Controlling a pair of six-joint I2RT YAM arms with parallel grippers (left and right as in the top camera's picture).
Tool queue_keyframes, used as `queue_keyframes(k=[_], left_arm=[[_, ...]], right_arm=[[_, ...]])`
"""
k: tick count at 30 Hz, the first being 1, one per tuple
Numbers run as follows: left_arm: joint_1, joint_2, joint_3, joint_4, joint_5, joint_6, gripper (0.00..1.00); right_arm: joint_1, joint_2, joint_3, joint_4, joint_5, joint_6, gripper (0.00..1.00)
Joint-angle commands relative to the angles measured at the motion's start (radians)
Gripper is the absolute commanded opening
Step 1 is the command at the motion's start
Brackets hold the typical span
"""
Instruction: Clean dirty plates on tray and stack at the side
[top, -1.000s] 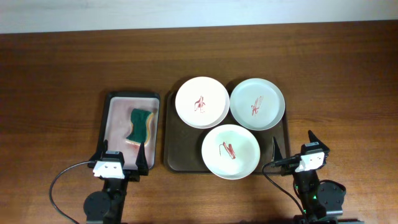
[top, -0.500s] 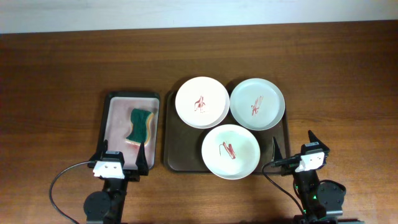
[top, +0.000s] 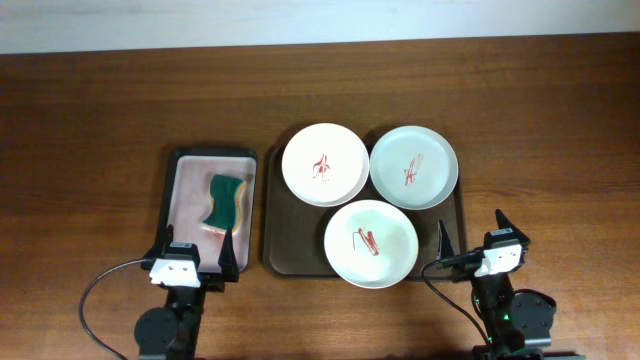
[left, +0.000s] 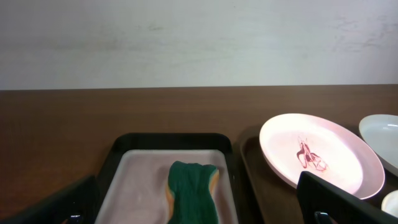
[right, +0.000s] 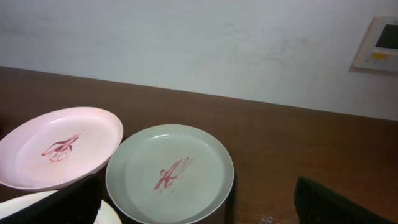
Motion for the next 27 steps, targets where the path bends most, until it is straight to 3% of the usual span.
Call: queue_keyframes(k=[1,4,10,13,21,25,27], left_arm=[[-0.004,-0.007,-0.004,0.000,0.021,0.018,0.99],[-0.004,-0.006,0.032,-0.063,0.041,-0.103,0.99],[-0.004,0.108,0.224,-0.255,-0.030,-0.102,0.99],[-0.004,0.267,0.348,-0.339,-0.030,-0.101,0.99],[-0.004,0.842,0.779,-0.610,-0.026,-0.101,0.99],[-0.004,1.149,1.064,-0.840,-0.026,-0.101,0.99],[-0.004,1.233,1.093,-0.831,-0.026,-0.101,0.99]], right_arm=[[0.011,0.004,-0.005,0.001,-0.010,-0.006,0.99],[0.011,0.005,0.002,-0.004,-0.045,-0.006,0.99],[0.011,0.035,0.134,-0.179,-0.055,-0.001,0.99],[0.011,0.137,0.245,-0.292,-0.056,0.103,0.99],[0.011,0.634,0.630,-0.644,-0.078,0.158,0.99],[0.011,0.927,0.831,-0.824,-0.090,0.158,0.99],[0.011,1.027,0.902,-0.863,-0.117,0.159,0.99]])
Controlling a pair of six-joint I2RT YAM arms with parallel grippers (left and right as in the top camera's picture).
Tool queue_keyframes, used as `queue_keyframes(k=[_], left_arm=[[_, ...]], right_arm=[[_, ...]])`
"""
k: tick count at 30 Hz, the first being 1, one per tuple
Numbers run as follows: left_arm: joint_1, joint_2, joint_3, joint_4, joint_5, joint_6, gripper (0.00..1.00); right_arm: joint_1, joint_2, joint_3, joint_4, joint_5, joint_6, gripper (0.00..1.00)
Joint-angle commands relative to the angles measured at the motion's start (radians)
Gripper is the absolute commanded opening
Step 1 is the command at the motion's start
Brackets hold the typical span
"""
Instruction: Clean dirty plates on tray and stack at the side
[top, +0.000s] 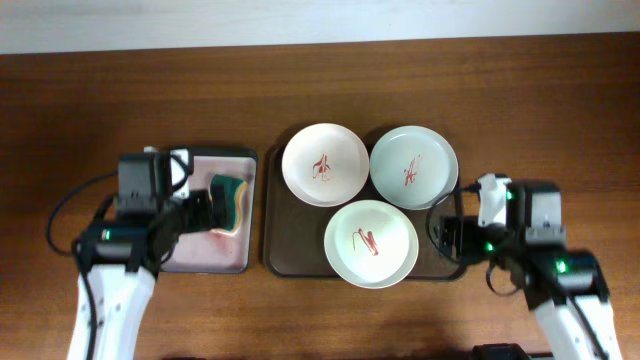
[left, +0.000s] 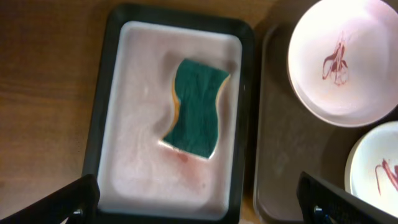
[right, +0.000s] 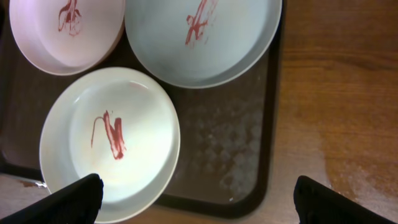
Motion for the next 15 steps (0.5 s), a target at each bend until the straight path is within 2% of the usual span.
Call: queue_keyframes(k=[1,7,10,12,14,15], left_arm=[[-0.004,0.132,0.054,0.014,-0.001,-0.010,0.99],[-0.004,0.319,0.054,0.138,0.107,-0.010,0.99],[-0.014,0.397,0.054,0.193,0.108,-0.006,1.00],[-0.024,0.444,0.054,0.222,0.091,-0.001,0.93],[-0.034,0.489,0.054,0.225,0.081,-0.001,0.91],[-0.035,0.516,0.054,0.225,0.080,-0.001,0.86]], right_arm=[[0.008,0.114,0.095,-0.024,-0.066,0.011,0.98],[0.008,0.203,0.103,-0.031,-0.117,0.011,0.99],[0.008,0.204,0.103,-0.031,-0.117,0.011,0.99],[0.008,0.204,0.103,-0.032,-0.117,0.011,0.99],[0.008,0.204,0.103,-0.032,-0.117,0.011,0.99],[0.008,0.204,0.103,-0.032,-0.117,0.011,0.99]])
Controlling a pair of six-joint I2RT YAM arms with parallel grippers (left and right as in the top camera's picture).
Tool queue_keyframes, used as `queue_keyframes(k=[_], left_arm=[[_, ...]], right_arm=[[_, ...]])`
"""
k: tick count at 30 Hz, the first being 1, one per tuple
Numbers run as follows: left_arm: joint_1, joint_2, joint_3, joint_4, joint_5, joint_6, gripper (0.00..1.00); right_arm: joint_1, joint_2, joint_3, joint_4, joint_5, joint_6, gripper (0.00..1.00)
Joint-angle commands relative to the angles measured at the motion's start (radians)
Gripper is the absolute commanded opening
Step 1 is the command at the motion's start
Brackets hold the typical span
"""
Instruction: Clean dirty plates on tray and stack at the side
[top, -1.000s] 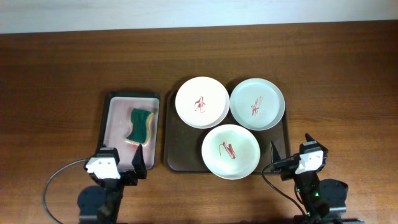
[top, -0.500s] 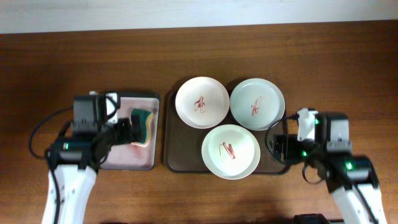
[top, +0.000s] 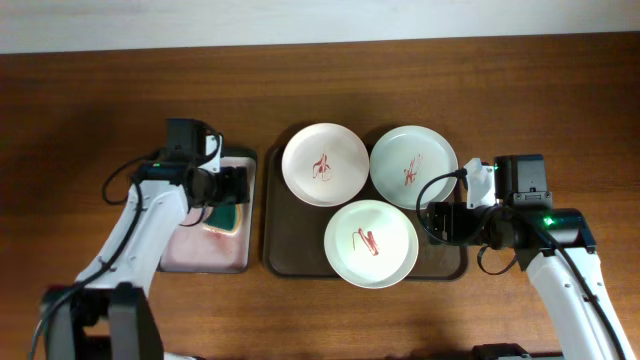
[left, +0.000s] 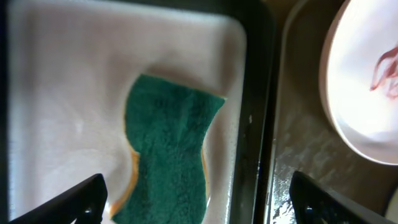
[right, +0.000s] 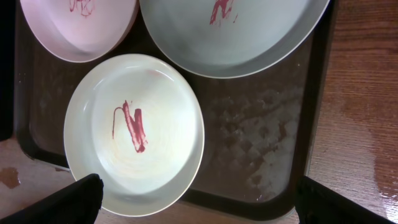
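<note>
Three plates smeared with red lie on the brown tray (top: 285, 245): a pinkish one (top: 325, 164) at the back left, a pale green one (top: 413, 166) at the back right, a white one (top: 370, 243) in front. A green sponge (left: 171, 149) with a yellow edge lies in the small black tray (top: 190, 250). My left gripper (top: 228, 187) hangs open just above the sponge, nothing between its fingers (left: 87, 199). My right gripper (top: 440, 222) stands open over the brown tray's right side, beside the white plate (right: 134, 130).
The small tray's white lining (left: 68, 93) is wet, with a reddish stain near the sponge. Bare wooden table (top: 560, 120) lies right of the brown tray and all along the back. A wet patch (right: 367, 155) marks the wood right of the tray.
My left gripper has moved toward the back of the small tray and come lower over the sponge, which now fills more of its view. My right gripper has shifted slightly closer to the plates.
Both arms first rested at the table's front edge, wrist cameras looking level across the trays. Then both were raised and looking straight down, left over the sponge tray, right over the plates. Now the left sits close above the sponge; both stay open and empty.
</note>
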Motion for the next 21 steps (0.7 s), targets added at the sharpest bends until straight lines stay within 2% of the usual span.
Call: queue_keyframes(k=[1,6,8,11,15,21], left_arm=[[-0.008,0.070,0.013,0.004,-0.016,-0.002,0.79],[-0.008,0.153,0.007,0.002,-0.049,-0.002,0.79],[-0.008,0.183,0.007,0.005,-0.049,-0.002,0.73],[-0.008,0.223,0.007,0.005,-0.049,-0.002,0.48],[-0.008,0.232,0.007,0.000,-0.049,-0.002,0.00],[0.000,0.197,0.089,-0.131,-0.049,-0.002,0.00]], right_arm=[[0.008,0.002,0.020,0.000,-0.013,0.003,0.99],[0.008,0.002,0.020,0.000,-0.013,0.003,0.99],[0.008,0.002,0.020,0.000,-0.013,0.003,0.99],[0.008,0.002,0.020,0.000,-0.013,0.003,0.99],[0.008,0.002,0.020,0.000,-0.012,0.003,0.99],[0.008,0.003,0.020,0.000,-0.013,0.003,0.99]])
